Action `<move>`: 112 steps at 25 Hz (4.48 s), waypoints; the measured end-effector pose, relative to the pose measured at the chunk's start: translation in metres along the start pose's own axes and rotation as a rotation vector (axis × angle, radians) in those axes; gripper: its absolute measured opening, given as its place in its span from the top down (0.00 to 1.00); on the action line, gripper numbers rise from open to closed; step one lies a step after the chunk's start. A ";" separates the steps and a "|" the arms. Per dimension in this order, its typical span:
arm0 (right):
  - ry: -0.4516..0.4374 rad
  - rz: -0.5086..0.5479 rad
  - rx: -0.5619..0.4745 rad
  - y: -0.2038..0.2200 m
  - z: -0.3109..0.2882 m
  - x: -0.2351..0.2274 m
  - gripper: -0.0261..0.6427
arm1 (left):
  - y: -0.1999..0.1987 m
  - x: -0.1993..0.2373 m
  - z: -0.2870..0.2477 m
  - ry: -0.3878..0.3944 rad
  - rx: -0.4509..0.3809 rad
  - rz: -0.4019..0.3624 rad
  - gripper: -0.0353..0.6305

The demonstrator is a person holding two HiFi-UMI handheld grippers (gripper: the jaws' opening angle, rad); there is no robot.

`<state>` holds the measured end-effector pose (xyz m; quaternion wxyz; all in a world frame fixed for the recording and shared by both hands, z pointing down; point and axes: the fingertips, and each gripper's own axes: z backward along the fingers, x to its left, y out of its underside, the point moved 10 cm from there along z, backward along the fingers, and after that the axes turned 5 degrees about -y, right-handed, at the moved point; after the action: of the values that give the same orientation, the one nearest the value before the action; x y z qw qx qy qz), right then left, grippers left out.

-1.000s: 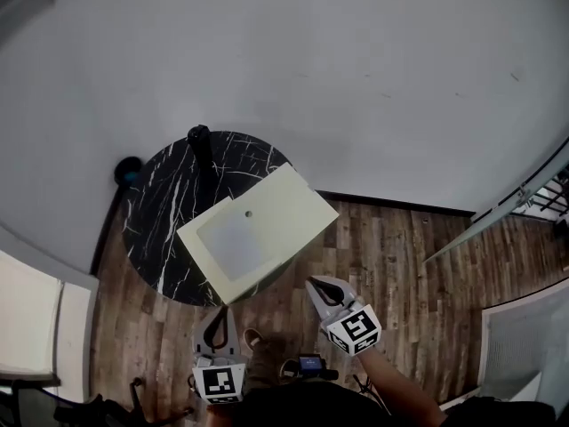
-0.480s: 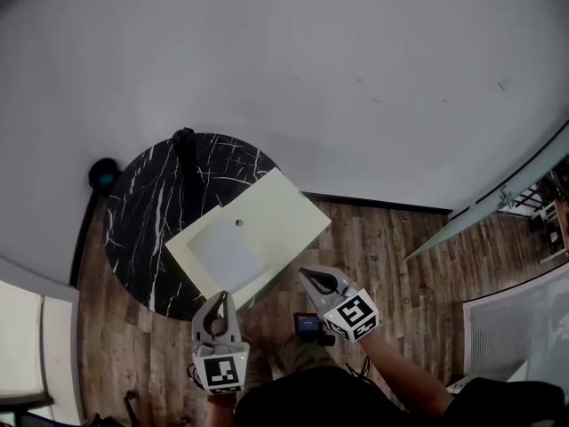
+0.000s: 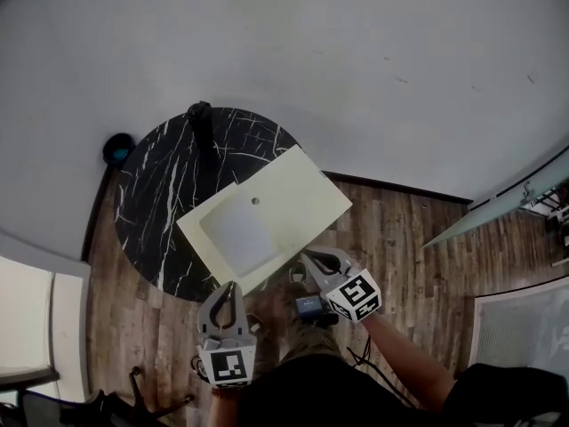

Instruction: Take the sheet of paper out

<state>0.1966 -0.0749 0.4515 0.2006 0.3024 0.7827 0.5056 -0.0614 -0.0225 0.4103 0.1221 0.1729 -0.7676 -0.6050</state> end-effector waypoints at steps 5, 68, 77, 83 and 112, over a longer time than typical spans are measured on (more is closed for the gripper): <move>-0.047 0.012 0.013 0.012 -0.022 -0.014 0.96 | 0.010 -0.018 -0.003 -0.007 0.022 -0.002 0.94; -0.218 0.023 0.694 0.143 -0.261 -0.088 0.84 | 0.061 -0.011 0.003 -0.201 0.191 0.033 0.94; -0.195 -0.058 0.673 0.143 -0.260 -0.093 0.90 | 0.058 -0.009 0.004 -0.198 0.192 0.008 0.94; -0.171 -0.097 0.677 0.141 -0.256 -0.094 0.92 | 0.061 -0.005 0.004 -0.179 0.184 -0.013 0.94; 0.013 -0.129 0.412 0.084 -0.140 -0.133 0.97 | 0.041 -0.026 -0.023 0.016 0.098 -0.106 0.94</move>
<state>0.2304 -0.2335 0.5866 0.1615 0.2832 0.8885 0.3229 -0.0337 -0.0238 0.4556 0.0875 0.2242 -0.7849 -0.5709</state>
